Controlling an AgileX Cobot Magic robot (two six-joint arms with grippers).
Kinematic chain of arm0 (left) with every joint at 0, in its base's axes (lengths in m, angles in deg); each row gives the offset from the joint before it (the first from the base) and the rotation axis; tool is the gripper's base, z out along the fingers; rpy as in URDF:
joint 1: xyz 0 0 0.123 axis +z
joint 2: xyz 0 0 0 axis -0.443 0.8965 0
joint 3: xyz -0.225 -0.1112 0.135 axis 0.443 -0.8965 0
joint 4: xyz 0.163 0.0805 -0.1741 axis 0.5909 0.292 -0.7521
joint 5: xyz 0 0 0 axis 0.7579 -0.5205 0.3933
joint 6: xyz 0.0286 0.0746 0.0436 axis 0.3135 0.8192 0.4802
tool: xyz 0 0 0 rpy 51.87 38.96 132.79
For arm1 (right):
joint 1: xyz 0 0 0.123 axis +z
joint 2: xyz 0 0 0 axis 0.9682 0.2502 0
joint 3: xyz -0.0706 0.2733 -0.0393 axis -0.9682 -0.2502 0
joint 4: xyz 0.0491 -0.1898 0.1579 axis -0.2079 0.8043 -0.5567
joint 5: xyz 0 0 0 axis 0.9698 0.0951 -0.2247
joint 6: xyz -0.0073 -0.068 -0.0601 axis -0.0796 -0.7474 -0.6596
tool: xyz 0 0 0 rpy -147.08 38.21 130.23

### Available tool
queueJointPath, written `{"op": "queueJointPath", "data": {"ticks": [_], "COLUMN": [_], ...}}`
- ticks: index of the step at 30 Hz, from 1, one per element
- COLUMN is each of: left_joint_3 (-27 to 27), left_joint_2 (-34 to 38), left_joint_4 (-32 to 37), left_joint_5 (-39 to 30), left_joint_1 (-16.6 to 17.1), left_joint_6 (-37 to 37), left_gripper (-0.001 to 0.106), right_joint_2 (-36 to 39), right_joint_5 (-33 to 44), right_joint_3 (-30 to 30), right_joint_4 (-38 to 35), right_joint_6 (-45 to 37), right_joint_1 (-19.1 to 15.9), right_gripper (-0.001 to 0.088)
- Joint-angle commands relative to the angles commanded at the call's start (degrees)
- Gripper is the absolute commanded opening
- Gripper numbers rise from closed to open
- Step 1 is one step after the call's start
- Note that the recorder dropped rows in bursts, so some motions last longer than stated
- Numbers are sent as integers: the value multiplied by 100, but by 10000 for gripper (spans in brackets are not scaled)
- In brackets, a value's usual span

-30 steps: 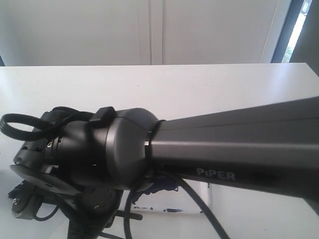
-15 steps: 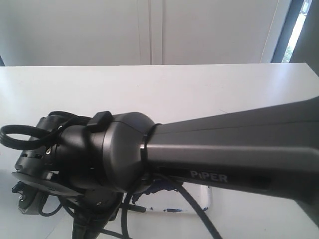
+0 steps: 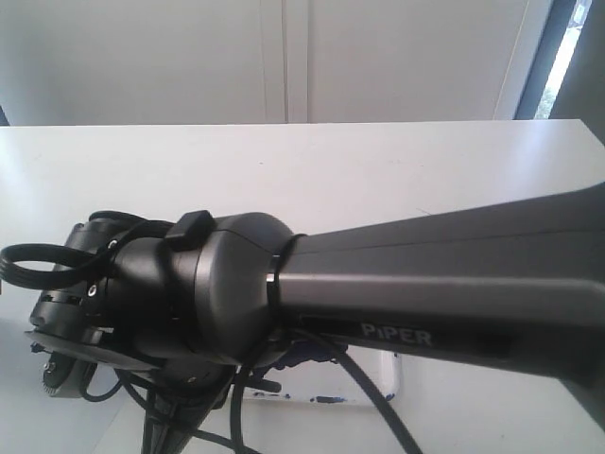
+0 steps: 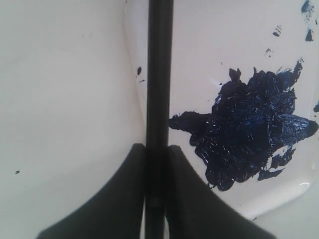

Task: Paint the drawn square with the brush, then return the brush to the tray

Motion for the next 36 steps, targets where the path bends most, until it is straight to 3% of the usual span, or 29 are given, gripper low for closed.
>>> {"op": "queueJointPath", "data": {"ticks": [12,20,36], "left_joint_3": [0,0,0], "left_joint_2": [0,-2,-2], "left_joint_4": [0,0,0], "left_joint_5": [0,10,21], "left_joint_1": [0,0,0], "left_joint_6": [0,0,0], "left_gripper": [466,466,466], "right_joint_2": [5,5,-57], "right_joint_5": [174,274,241], "right_joint_3": [0,0,0], "right_joint_4": [507,470,-687], "right_joint_6": [320,320,-573], "right_joint_1": [-11,-187,-165], "right_gripper": [0,0,0]}}
